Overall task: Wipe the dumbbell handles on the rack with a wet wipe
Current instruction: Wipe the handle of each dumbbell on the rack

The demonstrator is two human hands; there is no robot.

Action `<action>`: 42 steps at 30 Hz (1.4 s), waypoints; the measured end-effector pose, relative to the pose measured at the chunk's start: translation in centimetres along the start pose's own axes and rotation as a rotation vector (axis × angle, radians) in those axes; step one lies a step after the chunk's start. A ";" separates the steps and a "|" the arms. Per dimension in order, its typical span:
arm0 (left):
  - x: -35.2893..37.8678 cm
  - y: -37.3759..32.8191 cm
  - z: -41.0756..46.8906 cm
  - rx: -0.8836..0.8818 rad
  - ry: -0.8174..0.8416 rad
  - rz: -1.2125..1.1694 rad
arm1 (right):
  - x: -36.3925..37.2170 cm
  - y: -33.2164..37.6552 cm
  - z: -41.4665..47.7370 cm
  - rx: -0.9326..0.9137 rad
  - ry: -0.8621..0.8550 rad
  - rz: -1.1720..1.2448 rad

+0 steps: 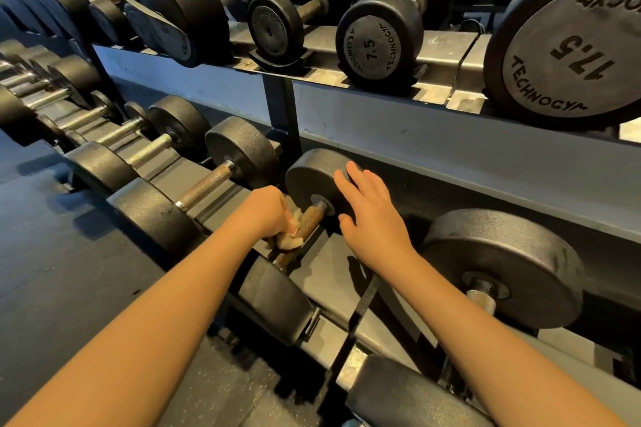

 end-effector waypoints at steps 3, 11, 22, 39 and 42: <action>0.3 -1.2 0.9 -0.013 -0.050 -0.112 | 0.0 0.0 0.0 -0.008 -0.013 -0.008; -0.1 0.6 -0.1 0.075 0.132 0.014 | 0.2 0.1 0.0 0.008 -0.020 0.001; -2.1 3.4 -1.1 0.180 -0.036 -0.145 | -0.2 2.2 1.1 -0.009 -0.089 -0.056; -9.4 14.2 8.9 0.094 -0.561 -0.113 | 7.5 11.3 17.7 -0.129 0.201 0.040; -10.1 15.0 10.6 0.000 -0.469 -0.197 | 8.7 11.6 18.6 -0.172 0.237 -0.053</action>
Point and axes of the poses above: each hand's wrist, its own z-axis towards the middle knuckle, its own x-axis out of the palm, y = z × x, the point moved 3 cm from there along z, towards the middle knuckle, and after that the axes turned 4 degrees about -y, right-handed, at the moved point
